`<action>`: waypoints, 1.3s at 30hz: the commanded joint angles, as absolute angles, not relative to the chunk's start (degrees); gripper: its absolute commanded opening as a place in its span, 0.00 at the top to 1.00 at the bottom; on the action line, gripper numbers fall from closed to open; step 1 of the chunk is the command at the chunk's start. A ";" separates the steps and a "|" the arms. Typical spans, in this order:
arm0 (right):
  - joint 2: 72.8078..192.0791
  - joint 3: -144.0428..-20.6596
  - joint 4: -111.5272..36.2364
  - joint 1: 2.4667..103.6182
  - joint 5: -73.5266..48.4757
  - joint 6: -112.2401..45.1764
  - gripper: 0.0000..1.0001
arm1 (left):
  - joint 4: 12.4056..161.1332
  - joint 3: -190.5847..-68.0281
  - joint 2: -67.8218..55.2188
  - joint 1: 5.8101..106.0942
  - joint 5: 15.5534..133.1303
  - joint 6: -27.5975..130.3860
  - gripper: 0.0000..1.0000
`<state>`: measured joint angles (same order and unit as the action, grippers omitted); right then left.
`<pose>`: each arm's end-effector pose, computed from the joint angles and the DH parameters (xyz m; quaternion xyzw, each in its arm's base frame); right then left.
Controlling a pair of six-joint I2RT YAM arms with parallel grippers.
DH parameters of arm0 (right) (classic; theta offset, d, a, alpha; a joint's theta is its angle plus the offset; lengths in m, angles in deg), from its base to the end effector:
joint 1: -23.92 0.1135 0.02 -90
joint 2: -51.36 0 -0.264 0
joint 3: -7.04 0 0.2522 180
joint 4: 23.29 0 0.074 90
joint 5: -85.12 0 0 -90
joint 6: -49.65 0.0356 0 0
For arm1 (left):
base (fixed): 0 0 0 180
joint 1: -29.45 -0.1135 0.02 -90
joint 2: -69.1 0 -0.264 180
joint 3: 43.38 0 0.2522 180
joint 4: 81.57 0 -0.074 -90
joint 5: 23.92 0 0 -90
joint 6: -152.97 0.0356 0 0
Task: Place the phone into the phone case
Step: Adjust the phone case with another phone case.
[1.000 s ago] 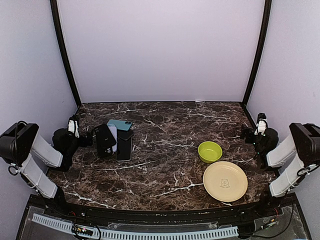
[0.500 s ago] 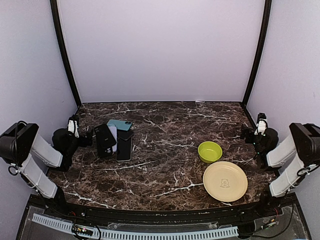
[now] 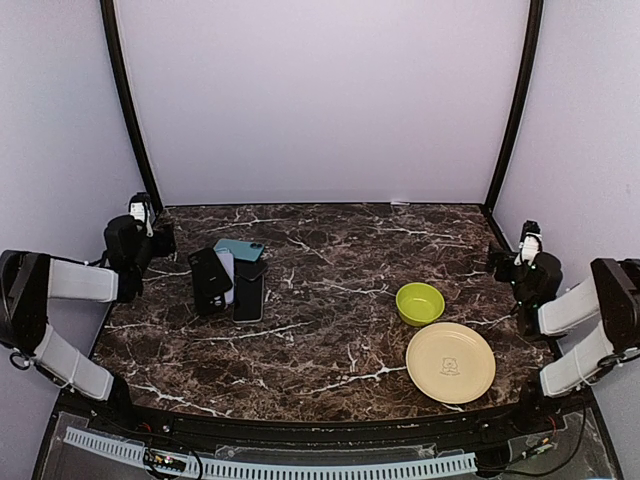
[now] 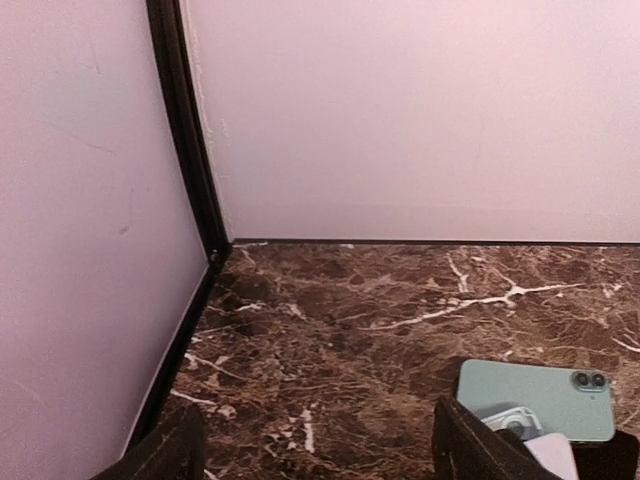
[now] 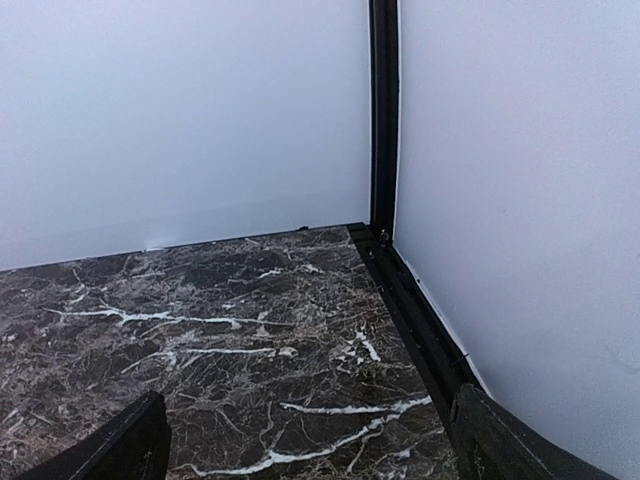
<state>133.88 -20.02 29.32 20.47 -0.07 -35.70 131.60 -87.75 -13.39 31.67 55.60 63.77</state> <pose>0.2374 -0.0173 0.1621 0.0800 0.7200 -0.0232 0.6890 0.2925 -0.0049 0.2101 -0.0424 0.7353 0.0590 0.6739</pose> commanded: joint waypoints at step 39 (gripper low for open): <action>124.23 -46.24 -29.58 30.52 -7.95 -24.39 0.22 | 75.51 -117.85 -29.07 34.86 64.17 40.03 0.74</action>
